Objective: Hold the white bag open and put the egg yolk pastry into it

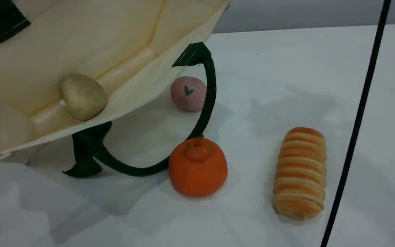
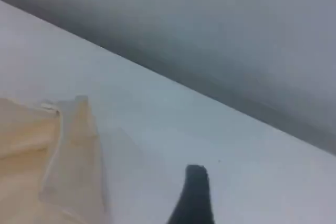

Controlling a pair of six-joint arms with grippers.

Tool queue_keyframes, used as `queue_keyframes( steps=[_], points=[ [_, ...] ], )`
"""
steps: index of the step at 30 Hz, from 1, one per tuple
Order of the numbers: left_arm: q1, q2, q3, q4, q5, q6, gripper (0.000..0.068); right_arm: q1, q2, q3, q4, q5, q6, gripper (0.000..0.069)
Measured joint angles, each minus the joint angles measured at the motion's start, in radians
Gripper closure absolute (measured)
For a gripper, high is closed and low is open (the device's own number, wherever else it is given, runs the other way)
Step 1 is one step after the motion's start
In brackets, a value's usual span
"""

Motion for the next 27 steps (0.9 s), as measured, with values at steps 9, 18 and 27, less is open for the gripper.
queue_keyframes(
  steps=[9, 18, 27],
  points=[
    [0.000, 0.000, 0.000, -0.003, 0.000, 0.000, 0.0537, 0.001, 0.000, 0.000, -0.007, -0.010, -0.001, 0.0122],
    [0.000, 0.000, 0.000, -0.003, -0.002, -0.003, 0.0163, 0.001, 0.001, 0.000, -0.007, -0.010, -0.003, 0.0122],
    [0.000, -0.017, 0.000, 0.005, -0.002, -0.045, 0.0101, 0.001, -0.025, 0.000, -0.007, 0.043, -0.003, 0.0122]
  ],
)
